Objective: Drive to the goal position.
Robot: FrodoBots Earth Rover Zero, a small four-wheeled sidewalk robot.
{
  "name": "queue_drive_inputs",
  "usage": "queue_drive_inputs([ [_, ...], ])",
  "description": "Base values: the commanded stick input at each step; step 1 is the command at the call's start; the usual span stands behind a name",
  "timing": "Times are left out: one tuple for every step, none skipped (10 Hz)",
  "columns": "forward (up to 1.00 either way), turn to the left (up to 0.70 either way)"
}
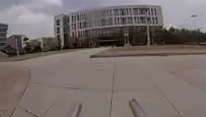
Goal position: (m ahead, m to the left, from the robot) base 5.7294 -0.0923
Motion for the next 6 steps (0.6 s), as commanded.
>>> queue_drive_inputs([
  [0.68, 0.00],
  [0.68, 0.00],
  [0.68, 0.00],
  [0.68, 0.00],
  [0.68, 0.07],
  [0.68, 0.27],
])
